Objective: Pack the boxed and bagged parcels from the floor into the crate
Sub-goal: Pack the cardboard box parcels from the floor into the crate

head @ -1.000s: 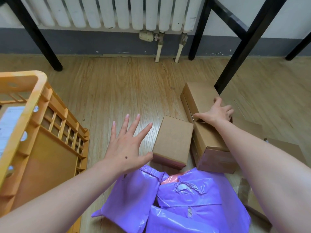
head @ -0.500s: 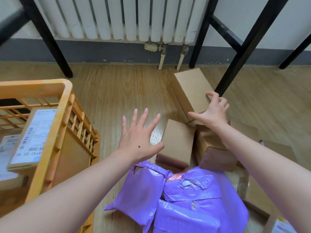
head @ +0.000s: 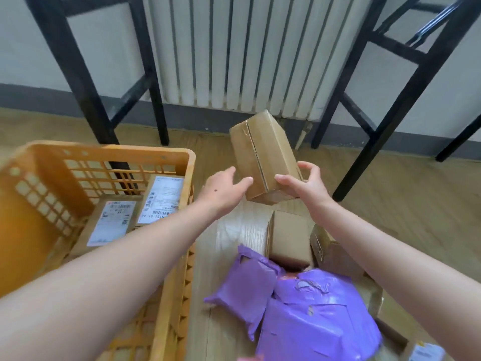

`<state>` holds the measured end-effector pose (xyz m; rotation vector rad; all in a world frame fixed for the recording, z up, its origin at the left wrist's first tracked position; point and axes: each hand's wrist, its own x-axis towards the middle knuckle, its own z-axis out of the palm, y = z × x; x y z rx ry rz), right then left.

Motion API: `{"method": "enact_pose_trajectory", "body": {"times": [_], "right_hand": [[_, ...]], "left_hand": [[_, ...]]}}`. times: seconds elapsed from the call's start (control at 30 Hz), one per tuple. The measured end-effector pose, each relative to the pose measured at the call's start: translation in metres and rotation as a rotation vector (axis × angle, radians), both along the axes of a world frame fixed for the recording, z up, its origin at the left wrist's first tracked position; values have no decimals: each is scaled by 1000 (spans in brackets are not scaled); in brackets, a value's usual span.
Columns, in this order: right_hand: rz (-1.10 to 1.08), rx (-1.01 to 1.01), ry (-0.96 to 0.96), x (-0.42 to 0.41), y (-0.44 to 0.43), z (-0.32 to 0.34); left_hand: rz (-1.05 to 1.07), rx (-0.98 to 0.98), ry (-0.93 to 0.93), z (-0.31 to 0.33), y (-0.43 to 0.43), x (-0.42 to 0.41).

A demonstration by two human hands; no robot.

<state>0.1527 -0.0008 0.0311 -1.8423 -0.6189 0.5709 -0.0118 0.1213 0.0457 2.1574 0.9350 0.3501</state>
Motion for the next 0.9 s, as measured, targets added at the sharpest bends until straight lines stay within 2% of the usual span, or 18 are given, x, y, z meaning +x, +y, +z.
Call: {"method": "enact_pose_trajectory", "body": {"times": [0.17, 0.3, 0.43, 0.53, 0.63, 0.73, 0.9], "right_hand": [[164, 185, 259, -60, 35, 58], [319, 243, 340, -100, 63, 102], [443, 248, 547, -144, 95, 116], [510, 281, 674, -179, 119, 109], [575, 233, 710, -208, 139, 91], [570, 134, 626, -230, 160, 73], [507, 55, 431, -267, 191, 47]], "left_hand": [[78, -121, -163, 48, 21, -66], [93, -290, -346, 84, 28, -121], [149, -475, -392, 106, 43, -166], [258, -525, -445, 105, 58, -195], [385, -525, -474, 95, 73, -219], [550, -461, -437, 78, 92, -244], [643, -57, -78, 46, 118, -278]]}}
